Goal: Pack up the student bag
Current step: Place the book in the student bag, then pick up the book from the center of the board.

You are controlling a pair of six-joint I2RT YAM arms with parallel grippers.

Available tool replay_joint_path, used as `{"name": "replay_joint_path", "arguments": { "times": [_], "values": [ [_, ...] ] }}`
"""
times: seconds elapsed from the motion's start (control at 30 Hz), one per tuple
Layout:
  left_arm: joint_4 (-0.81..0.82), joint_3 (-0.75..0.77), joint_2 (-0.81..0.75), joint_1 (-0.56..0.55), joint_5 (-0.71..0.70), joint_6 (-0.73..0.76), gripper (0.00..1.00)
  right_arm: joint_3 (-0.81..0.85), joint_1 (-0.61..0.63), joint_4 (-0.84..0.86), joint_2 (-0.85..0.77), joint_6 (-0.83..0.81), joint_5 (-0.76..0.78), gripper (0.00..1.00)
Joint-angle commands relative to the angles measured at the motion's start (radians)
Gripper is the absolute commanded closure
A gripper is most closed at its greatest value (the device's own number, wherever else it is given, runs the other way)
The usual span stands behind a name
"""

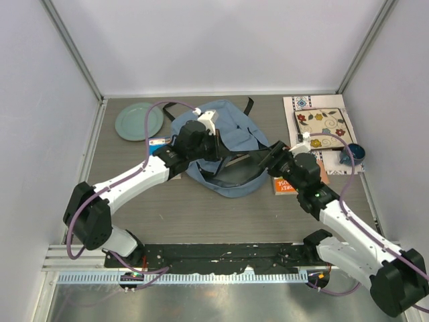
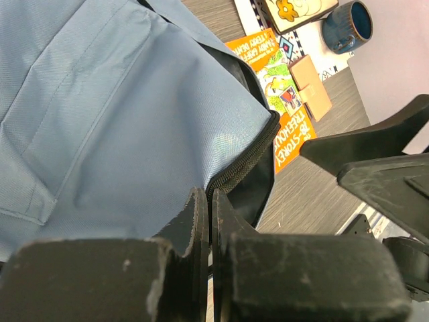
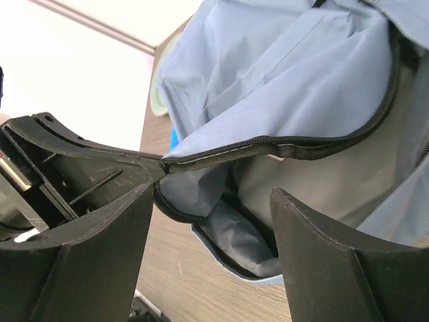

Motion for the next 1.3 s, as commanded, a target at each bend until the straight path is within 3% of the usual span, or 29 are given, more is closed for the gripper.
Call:
{"name": "replay_joint_path", "arguments": {
  "times": [0.0, 0.07, 0.1, 0.2, 0.23, 0.3, 0.4, 0.57, 0.63, 0.8, 0.9, 1.27],
  "values": [
    [0.031, 0.008, -0.002, 0.008, 0.002, -0.008, 0.97, 0.008, -0.003, -0.104, -0.064, -0.033, 0.143, 0.24],
    [0.022, 0.004, -0.013, 0.009, 0.007, -0.007, 0.86, 0.025, -0.002, -0.12, -0.084, -0.023, 0.172, 0.24],
    [0.013, 0.001, -0.019, 0.009, 0.005, -0.007, 0.7, 0.031, -0.002, -0.123, -0.098, -0.02, 0.184, 0.24],
    [-0.021, -0.011, -0.071, 0.009, -0.019, -0.001, 0.38, 0.071, -0.003, -0.114, -0.101, -0.047, 0.152, 0.24],
    [-0.026, -0.03, -0.11, 0.009, -0.041, 0.001, 0.32, 0.085, -0.002, -0.115, -0.092, -0.055, 0.123, 0.24],
    [-0.042, -0.057, -0.16, 0.011, -0.149, 0.013, 0.16, 0.119, 0.0, -0.106, -0.083, -0.069, 0.089, 0.24],
    [-0.116, -0.1, -0.243, 0.029, -0.336, 0.003, 0.0, 0.155, 0.012, -0.083, -0.06, -0.082, 0.026, 0.24],
    [-0.262, -0.165, -0.293, 0.243, -0.375, -0.088, 0.0, 0.247, 0.133, -0.054, 0.101, -0.139, 0.021, 0.24],
    [-0.283, -0.201, -0.298, 0.344, -0.378, -0.114, 0.0, 0.293, 0.248, -0.075, 0.164, -0.182, 0.057, 0.24],
    [-0.286, -0.263, -0.266, 0.506, -0.36, -0.139, 0.0, 0.481, 0.376, -0.124, 0.495, -0.179, 0.075, 0.25],
    [-0.254, -0.297, -0.231, 0.563, -0.319, -0.145, 0.0, 0.54, 0.431, -0.059, 0.637, -0.159, 0.03, 0.28],
    [-0.099, -0.384, -0.125, 0.681, -0.205, -0.14, 0.0, 0.875, 0.501, -0.129, 1.026, -0.167, 0.043, 0.36]
  ]
}}
